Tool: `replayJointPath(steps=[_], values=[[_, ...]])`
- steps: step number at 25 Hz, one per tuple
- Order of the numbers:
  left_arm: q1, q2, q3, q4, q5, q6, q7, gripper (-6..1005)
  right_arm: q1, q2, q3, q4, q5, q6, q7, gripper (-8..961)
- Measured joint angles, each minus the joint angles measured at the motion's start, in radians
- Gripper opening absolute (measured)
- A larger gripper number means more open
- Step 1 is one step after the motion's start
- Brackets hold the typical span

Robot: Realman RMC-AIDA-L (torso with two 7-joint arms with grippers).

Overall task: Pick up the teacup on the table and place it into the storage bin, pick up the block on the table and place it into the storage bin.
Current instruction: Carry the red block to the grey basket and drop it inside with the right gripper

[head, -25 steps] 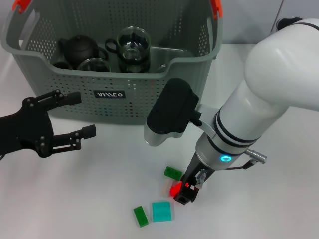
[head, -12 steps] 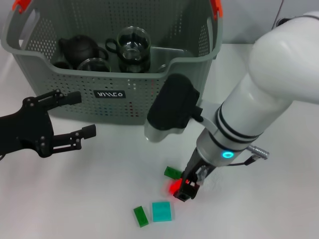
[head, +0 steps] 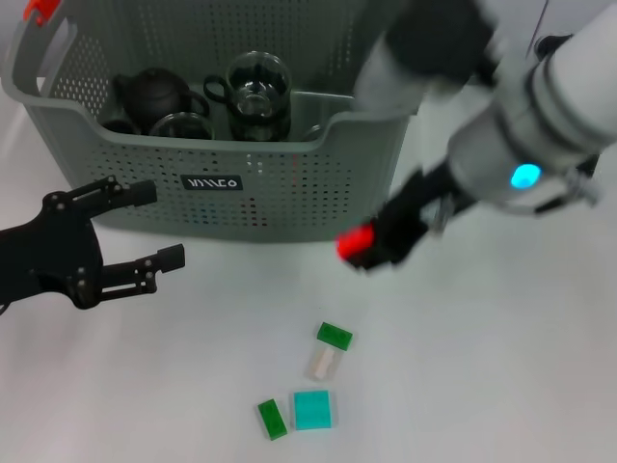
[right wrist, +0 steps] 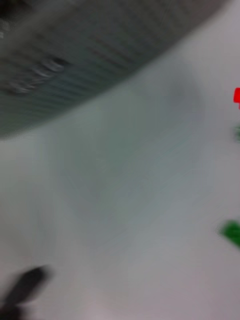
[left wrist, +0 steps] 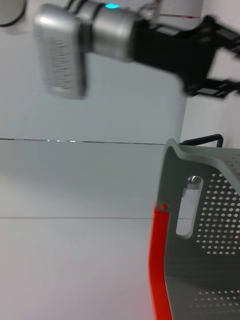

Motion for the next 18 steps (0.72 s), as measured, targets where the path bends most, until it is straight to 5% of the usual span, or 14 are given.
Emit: replayJointPath(steps=[8, 18], values=[[0.005, -0.003, -0.003, 0.000, -0.006, 0.021, -0.009, 845, 0.045, 0.001, 0.178, -0.069, 0.069, 0.133, -0.111, 474], [-0.002, -0.004, -0.005, -0.027, -0.014, 0.021, -0.022, 845, 0.277, 0.004, 0.141, 0.414, 0.063, 0.548, -0.181, 488]])
